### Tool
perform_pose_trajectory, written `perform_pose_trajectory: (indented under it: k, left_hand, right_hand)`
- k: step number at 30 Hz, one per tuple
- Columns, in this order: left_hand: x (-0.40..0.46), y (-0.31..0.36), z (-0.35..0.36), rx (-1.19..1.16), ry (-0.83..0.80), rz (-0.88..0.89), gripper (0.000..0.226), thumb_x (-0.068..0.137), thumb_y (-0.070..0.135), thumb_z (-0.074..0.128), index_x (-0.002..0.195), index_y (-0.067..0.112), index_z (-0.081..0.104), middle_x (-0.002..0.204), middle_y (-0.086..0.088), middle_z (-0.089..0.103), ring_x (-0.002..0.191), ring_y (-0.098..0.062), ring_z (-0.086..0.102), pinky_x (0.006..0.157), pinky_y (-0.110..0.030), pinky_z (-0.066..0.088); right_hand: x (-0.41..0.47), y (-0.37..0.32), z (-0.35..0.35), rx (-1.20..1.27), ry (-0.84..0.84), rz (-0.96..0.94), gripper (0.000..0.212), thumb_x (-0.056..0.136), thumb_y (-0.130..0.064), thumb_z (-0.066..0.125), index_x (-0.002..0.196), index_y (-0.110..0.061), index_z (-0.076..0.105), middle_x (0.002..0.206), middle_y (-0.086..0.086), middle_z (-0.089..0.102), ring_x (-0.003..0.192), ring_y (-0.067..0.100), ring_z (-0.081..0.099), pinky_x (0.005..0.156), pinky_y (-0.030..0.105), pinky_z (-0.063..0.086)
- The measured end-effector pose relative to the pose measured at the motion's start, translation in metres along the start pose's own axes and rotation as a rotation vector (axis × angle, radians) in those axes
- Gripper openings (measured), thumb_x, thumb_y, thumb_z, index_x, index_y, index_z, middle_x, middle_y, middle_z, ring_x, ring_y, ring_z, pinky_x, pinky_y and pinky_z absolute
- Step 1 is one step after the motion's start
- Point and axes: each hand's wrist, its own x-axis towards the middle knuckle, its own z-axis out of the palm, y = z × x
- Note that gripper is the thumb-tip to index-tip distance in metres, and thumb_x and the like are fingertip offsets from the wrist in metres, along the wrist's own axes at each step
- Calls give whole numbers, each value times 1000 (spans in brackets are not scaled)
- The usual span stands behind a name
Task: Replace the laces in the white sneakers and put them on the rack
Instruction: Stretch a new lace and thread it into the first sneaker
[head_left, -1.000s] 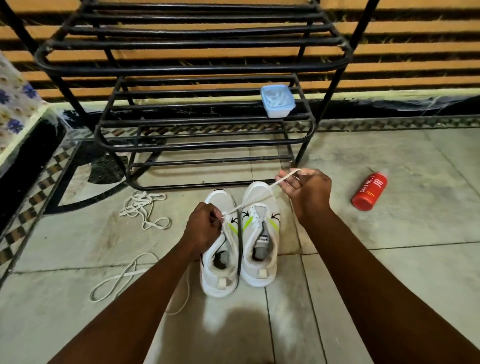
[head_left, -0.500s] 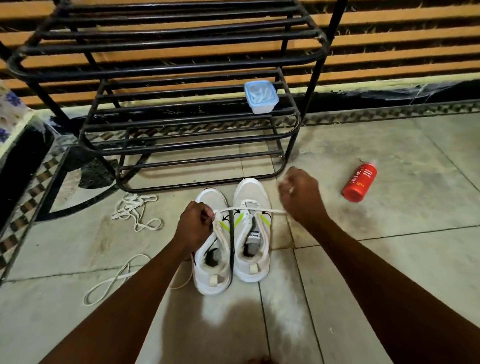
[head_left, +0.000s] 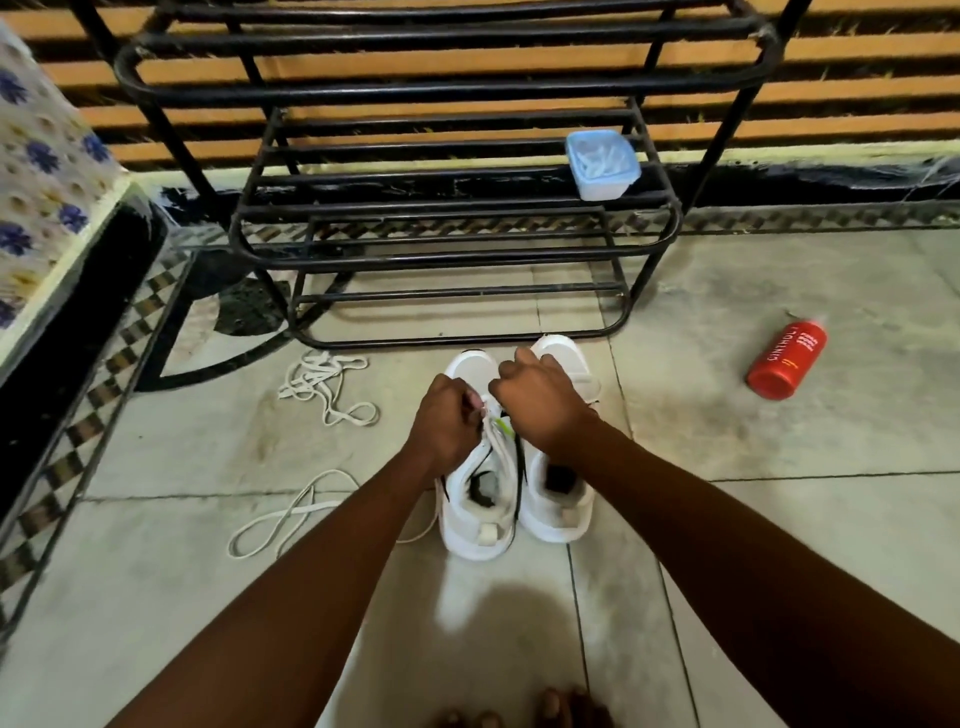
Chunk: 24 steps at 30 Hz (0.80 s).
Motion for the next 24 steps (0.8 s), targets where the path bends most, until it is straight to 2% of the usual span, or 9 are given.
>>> perform_pose_trajectory:
  k: [3, 4, 6, 8, 10, 12, 16, 20, 24]
  left_hand:
    - [-1, 3, 1, -17, 14, -7, 20, 88, -3, 62, 84, 17, 62, 98, -3, 53, 95, -24, 62, 88, -30, 48]
    - [-1, 4, 2, -22, 17, -13, 23, 88, -2, 62, 82, 20, 60, 99, -3, 53, 96, -24, 62, 90, -31, 49]
    - [-1, 4, 2, -36, 27, -24, 31, 89, -2, 62, 78, 26, 55, 100, -4, 54, 96, -25, 63, 92, -35, 51]
    - [-1, 7, 2, -39, 32, -38, 34, 89, -2, 62, 76, 28, 54, 102, -5, 55, 95, -26, 64, 91, -35, 52]
    - [-2, 9, 3, -32, 34, -42, 36, 90, -2, 64, 75, 29, 54, 101, -4, 55, 95, -25, 64, 89, -31, 51]
    - [-2, 9, 2, -24, 41, -32, 37, 91, -2, 64, 75, 30, 54, 96, 2, 53, 97, -24, 63, 88, -29, 49]
    - [-4, 12, 3, -1, 40, -18, 36, 92, -1, 65, 75, 29, 55, 91, 7, 51, 99, -25, 64, 90, -39, 53]
    - [-3, 12, 2, 38, 28, -25, 28, 91, 1, 67, 80, 25, 59, 94, 5, 53, 99, -25, 64, 91, -39, 53]
    - [-2, 11, 3, 45, 30, -42, 24, 90, 0, 68, 82, 22, 64, 103, -2, 58, 96, -24, 67, 91, -35, 52]
  right_hand:
    - [1, 8, 4, -79, 155, -10, 11, 75, -10, 64, 86, -14, 66, 89, 4, 63, 98, 30, 59, 75, 37, 42]
    - [1, 14, 8, -93, 234, -5, 8, 74, -11, 60, 80, -13, 65, 83, 5, 62, 89, 30, 60, 71, 36, 42]
    - [-4, 27, 10, -88, 327, 41, 22, 75, -12, 43, 81, -9, 64, 83, 9, 63, 85, 33, 59, 70, 39, 43]
    - [-11, 42, 5, -75, 380, 129, 20, 71, -10, 49, 85, -6, 64, 86, 11, 63, 86, 34, 58, 72, 40, 43]
    - [-21, 60, 3, -48, 347, 251, 25, 65, -4, 64, 90, -5, 64, 91, 14, 64, 90, 35, 58, 74, 42, 43]
    - [-33, 78, 3, 14, 287, 381, 31, 65, -1, 69, 95, -5, 63, 99, 14, 63, 97, 37, 55, 76, 42, 41]
    - [-58, 109, 13, 89, 260, 536, 28, 76, -3, 64, 102, -9, 62, 106, 12, 62, 103, 36, 51, 79, 43, 38]
    - [-77, 123, 26, 127, 260, 596, 24, 78, -4, 59, 101, -8, 61, 104, 11, 63, 101, 35, 51, 79, 43, 38]
    - [-87, 128, 37, 128, 234, 695, 25, 75, -6, 64, 100, -10, 60, 102, 9, 62, 100, 33, 51, 80, 43, 38]
